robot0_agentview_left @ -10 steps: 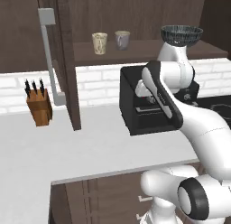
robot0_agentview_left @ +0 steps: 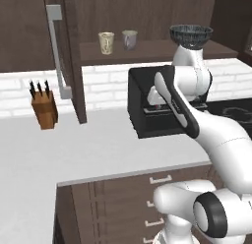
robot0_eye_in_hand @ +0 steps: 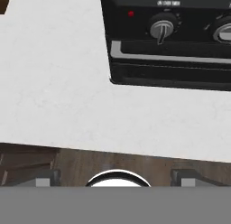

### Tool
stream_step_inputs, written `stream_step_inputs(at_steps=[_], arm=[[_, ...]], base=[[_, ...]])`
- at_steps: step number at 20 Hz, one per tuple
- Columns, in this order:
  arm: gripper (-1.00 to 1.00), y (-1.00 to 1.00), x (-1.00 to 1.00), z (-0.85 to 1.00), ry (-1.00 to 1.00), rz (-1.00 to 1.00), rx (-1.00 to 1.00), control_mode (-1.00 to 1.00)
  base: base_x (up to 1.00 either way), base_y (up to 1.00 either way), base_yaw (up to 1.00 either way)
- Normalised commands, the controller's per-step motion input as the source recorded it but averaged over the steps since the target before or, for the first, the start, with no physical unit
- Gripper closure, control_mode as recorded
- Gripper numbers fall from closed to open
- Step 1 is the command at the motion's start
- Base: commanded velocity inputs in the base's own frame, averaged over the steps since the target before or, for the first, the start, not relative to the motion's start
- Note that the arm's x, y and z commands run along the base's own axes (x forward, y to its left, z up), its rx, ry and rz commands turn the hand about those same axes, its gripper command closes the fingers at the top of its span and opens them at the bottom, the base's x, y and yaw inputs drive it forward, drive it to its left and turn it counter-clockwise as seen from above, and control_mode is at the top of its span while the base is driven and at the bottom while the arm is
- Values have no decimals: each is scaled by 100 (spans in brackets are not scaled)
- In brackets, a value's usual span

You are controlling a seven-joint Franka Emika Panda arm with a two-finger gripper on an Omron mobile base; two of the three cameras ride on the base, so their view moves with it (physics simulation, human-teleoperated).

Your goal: Gather all objects into one cabinet and sort the glasses and bowls to opposite sides.

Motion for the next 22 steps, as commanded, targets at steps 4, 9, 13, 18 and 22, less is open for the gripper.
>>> stream_step_inputs(at_steps=[4, 9, 13, 18, 22], arm=[[-100, 0, 0, 0, 0, 0, 0, 100], [-100, 0, 0, 0, 0, 0, 0, 100], [-100, 0, 0, 0, 0, 0, 0, 100], [-100, 0, 0, 0, 0, 0, 0, 100], [-100, 0, 0, 0, 0, 0, 0, 100]], base=[[-77, 0, 0], [-83, 0, 0], [-86, 0, -1], [-80, -20, 0], [-59, -58, 0]])
